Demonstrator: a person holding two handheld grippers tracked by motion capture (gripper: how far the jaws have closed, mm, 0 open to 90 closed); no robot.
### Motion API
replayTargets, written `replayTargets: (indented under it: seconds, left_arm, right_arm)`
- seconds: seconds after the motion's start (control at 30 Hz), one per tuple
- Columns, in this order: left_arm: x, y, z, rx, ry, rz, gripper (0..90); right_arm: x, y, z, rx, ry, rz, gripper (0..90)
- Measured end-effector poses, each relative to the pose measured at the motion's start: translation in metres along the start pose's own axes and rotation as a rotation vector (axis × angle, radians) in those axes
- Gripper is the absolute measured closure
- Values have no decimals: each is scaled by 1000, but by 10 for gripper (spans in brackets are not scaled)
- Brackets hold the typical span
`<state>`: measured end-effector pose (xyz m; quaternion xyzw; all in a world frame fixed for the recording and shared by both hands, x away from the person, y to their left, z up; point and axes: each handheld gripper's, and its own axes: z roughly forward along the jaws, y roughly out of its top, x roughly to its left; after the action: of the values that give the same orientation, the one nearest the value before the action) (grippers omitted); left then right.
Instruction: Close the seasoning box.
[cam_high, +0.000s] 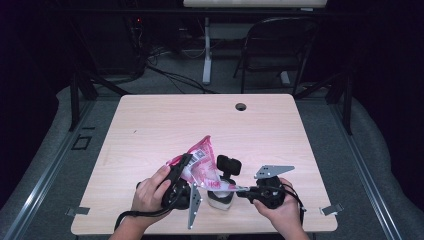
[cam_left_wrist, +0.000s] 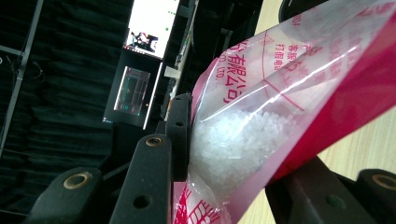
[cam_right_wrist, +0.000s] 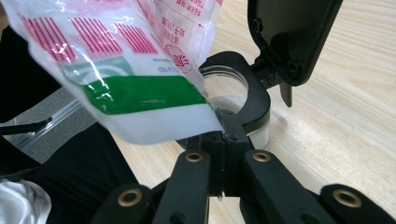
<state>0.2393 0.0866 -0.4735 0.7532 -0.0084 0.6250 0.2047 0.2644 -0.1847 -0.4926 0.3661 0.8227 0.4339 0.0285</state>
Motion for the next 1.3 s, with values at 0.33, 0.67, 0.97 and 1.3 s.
replayTargets:
  seconds: [0.33,0.67,0.97,1.3]
  left_arm:
    - [0,1,-1,0,1,1,701]
    - [0,1,-1,-3,2,-2,701]
    - [0,1,-1,-7,5,-2,701]
    - [0,1,-1,-6,3,-8,701]
  right_arm:
    - [0,0,0,2,-2,-1,900]
    - [0,0,0,2,-3,-2,900]
    - [0,0,1,3,-1,-2,900]
    - [0,0,1,4,1,-3,900]
